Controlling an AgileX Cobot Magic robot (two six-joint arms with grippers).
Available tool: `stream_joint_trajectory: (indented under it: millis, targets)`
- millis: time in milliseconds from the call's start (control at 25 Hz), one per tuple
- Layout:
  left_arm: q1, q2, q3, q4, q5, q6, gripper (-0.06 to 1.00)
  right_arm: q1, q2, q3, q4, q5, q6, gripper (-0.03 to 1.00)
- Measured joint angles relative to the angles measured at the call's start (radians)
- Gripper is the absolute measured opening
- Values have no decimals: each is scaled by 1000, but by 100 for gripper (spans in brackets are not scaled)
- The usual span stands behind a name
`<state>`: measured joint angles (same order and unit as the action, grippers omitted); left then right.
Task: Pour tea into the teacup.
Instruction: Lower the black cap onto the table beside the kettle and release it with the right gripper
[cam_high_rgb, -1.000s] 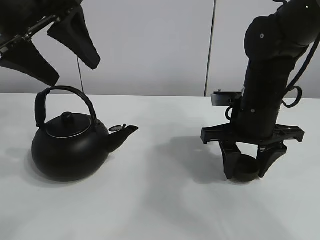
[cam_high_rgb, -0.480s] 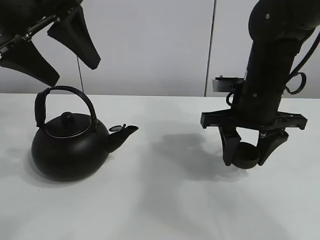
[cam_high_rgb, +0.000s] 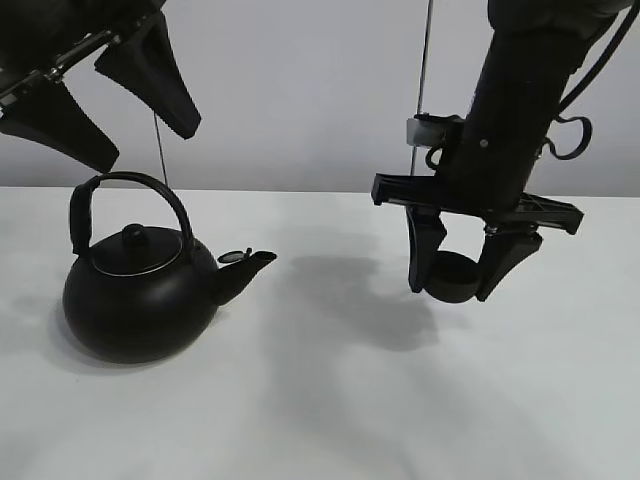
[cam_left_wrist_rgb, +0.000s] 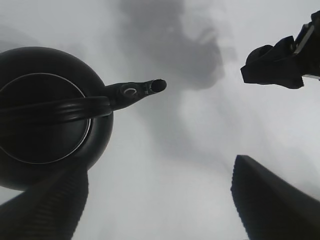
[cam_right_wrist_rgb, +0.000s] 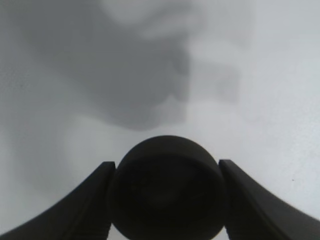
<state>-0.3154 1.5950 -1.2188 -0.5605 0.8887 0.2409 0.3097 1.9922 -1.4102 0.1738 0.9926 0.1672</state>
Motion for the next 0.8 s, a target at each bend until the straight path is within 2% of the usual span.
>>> stream_joint_trajectory:
  millis: [360,800]
  targets:
    - [0,0,0,0,0,0,57,105,69,-39,10,7,-10,40]
    - [0,0,0,0,0,1,57,137,151,-109,1,2,16,40]
